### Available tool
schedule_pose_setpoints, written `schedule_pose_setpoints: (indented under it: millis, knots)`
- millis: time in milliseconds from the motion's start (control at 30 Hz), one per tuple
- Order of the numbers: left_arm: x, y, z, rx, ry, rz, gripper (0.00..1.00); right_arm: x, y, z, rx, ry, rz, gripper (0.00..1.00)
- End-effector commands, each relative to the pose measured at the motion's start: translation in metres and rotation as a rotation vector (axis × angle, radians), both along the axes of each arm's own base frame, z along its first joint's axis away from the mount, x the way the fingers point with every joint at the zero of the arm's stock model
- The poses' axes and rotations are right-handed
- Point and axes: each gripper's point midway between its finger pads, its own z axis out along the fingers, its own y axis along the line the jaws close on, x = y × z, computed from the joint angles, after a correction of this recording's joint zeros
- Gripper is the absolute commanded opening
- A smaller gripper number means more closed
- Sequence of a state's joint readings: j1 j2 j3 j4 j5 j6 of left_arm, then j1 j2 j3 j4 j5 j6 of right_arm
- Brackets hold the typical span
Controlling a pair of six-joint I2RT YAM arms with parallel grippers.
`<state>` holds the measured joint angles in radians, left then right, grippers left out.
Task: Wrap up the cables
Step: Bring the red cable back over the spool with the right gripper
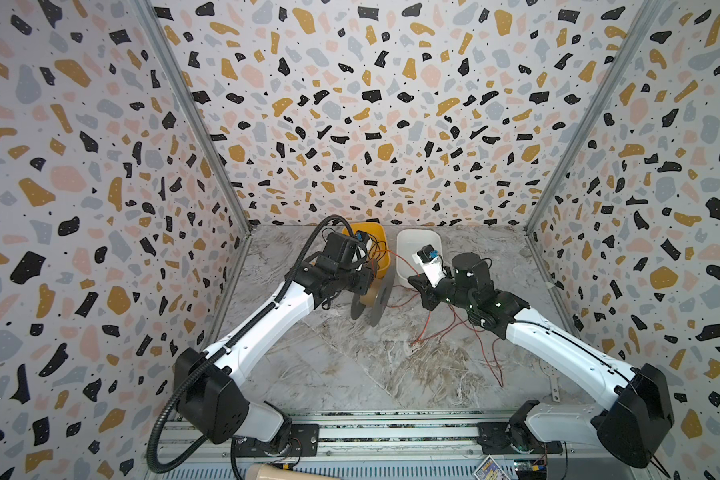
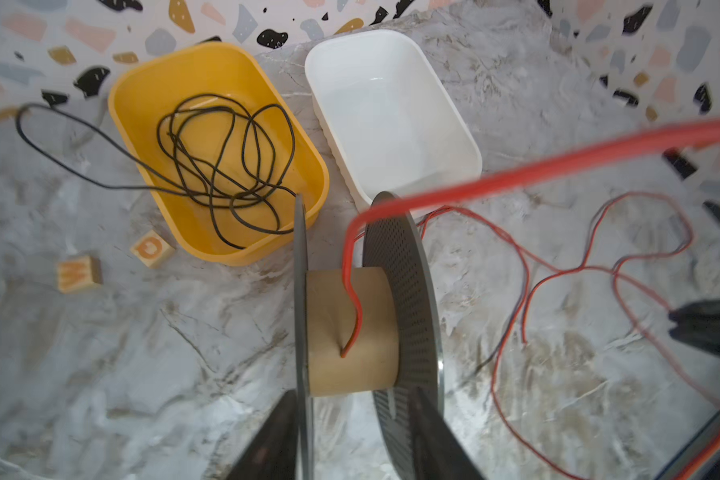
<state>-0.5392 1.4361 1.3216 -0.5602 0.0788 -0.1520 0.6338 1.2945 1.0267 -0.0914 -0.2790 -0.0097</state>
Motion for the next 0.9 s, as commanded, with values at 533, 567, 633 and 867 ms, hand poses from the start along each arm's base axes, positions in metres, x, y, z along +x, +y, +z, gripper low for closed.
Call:
schedule_pose_setpoints:
  millis: [533,567,633,867]
  knots:
    - [-0.014,0.018,0.029,-0.037,-0.228,-0.023,0.85,-0.048,0.015,0.012,0.044,0.351,0.229,0.00]
    - [-0.014,0.020,0.031,-0.035,-0.236,-0.015,0.87,-0.048,0.013,0.012,0.045,0.357,0.216,0.00]
    - [-0.015,0.020,0.034,-0.049,-0.250,-0.019,0.89,-0.049,0.012,0.012,0.050,0.369,0.204,0.00]
    - [-0.022,0.012,0.030,-0.086,-0.238,-0.066,0.89,-0.056,0.009,0.041,0.145,0.372,0.235,0.00]
